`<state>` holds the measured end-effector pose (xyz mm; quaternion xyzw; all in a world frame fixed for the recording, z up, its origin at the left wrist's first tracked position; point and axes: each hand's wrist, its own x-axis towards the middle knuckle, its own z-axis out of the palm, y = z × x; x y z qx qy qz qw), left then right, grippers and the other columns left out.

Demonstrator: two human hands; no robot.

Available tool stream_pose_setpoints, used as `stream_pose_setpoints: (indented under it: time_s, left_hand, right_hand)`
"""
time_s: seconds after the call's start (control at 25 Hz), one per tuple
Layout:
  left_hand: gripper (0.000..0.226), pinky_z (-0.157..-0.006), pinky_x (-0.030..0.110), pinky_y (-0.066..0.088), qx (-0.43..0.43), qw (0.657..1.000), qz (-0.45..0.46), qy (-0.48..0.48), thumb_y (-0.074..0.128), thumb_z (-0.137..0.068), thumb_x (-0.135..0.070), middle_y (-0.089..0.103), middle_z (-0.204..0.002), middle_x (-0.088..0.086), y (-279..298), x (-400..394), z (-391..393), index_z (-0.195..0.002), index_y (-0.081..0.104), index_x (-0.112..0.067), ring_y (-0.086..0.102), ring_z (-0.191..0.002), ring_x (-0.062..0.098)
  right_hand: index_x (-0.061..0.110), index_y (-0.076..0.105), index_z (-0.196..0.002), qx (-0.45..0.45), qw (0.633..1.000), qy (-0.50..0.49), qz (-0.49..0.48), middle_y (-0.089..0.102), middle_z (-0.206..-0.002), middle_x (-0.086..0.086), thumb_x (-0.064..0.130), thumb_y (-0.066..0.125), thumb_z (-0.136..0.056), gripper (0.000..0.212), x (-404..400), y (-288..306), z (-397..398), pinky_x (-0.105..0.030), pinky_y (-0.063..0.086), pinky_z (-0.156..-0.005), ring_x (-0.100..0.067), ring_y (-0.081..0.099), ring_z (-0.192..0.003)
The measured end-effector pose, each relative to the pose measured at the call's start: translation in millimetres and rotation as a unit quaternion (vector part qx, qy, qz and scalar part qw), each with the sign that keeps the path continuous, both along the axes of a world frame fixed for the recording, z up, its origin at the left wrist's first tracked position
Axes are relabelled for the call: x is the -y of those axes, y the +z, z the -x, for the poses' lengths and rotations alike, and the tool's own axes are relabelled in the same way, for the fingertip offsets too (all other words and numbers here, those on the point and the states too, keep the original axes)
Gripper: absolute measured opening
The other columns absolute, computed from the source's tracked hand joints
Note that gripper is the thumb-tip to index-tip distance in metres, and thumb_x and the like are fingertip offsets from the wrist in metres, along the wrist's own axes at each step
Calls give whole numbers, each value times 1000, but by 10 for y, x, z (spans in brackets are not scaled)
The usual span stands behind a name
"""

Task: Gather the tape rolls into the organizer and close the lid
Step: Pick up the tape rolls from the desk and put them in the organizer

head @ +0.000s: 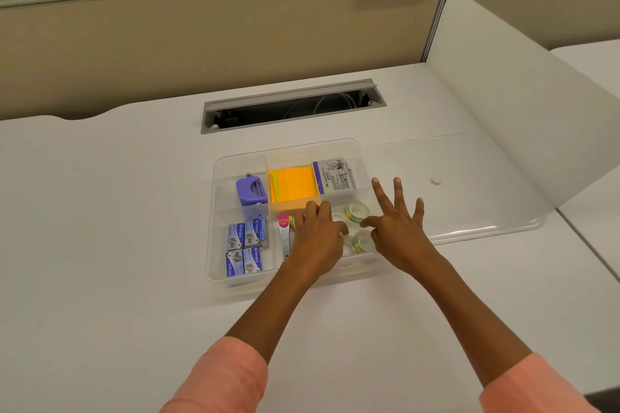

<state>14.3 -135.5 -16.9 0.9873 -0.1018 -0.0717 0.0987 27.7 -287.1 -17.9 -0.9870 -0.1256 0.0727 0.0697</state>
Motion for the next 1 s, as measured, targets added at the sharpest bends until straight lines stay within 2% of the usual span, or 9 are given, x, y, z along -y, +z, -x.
stream_pose_setpoints:
  time_s: [0.16, 0.36, 0.64, 0.72, 0.8, 0.84, 0.92, 1.0]
  left_hand:
    - [29, -105, 45, 27, -4, 1000, -8, 0, 46, -92, -27, 43, -131, 8, -16, -7, -19, -119, 56, -22, 29, -124, 29]
    - [31, -104, 45, 27, -5, 1000, -12, -1, 44, -92, -27, 42, -131, 8, -32, -17, -29, -119, 56, -18, 30, -123, 29]
    - [31, -101, 45, 29, 7, 1000, -19, -7, 44, -92, -27, 44, -129, 9, -56, -27, -41, -116, 59, -15, 31, -121, 29]
    - [31, -99, 44, 30, 15, 1000, -14, -11, 44, -92, -27, 46, -126, 8, -63, -36, -43, -115, 60, -15, 31, -119, 29]
    - [30, -97, 44, 31, 22, 1000, -7, -13, 45, -91, -27, 48, -123, 8, -64, -49, -47, -114, 61, -14, 32, -117, 29]
    - [30, -96, 44, 32, 25, 1000, -3, -13, 45, -91, -27, 49, -122, 8, -65, -52, -47, -114, 60, -14, 32, -116, 29]
    - [30, -96, 43, 32, 25, 1000, 5, -8, 45, -91, -27, 49, -123, 7, -68, -49, -40, -115, 60, -15, 33, -116, 29]
    - [31, -97, 43, 32, 23, 1000, 15, 0, 45, -91, -26, 49, -124, 6, -67, -42, -30, -116, 60, -15, 32, -117, 29]
  right_hand:
    - [35, 60, -112, 7, 1000, 12, 2, -13, -157, -7, 13, 57, -87, 33, -16, -13, -4, -67, -5, -109, -36, -28, -138]
    - [34, 64, -105, 8, 1000, 5, -2, -11, -157, -5, 14, 56, -87, 28, -26, 9, -2, -67, -5, -109, -35, -27, -138]
    - [31, 58, -116, -18, 999, -8, -28, -10, -157, -7, 12, 51, -89, 33, -46, 73, 10, -65, -2, -111, -33, -23, -140]
    - [28, 58, -117, -22, 993, -32, -108, -2, -158, -8, 10, 51, -89, 33, -6, 117, 27, -60, 5, -113, -31, -13, -143]
    - [21, 59, -115, 16, 976, -66, -207, 16, -156, -12, 5, 51, -87, 33, 75, 181, 40, -51, 21, -112, -29, 11, -144]
    - [18, 60, -114, 46, 966, -90, -240, 27, -152, -14, 2, 51, -85, 34, 129, 208, 44, -45, 31, -107, -29, 29, -138]
    - [14, 60, -113, 93, 951, -147, -257, 46, -137, -15, -1, 51, -82, 36, 242, 225, 50, -34, 43, -87, -29, 56, -110]
    - [12, 58, -112, 103, 949, -181, -237, 55, -119, -16, 2, 54, -82, 32, 334, 201, 70, -35, 47, -78, -29, 60, -93]
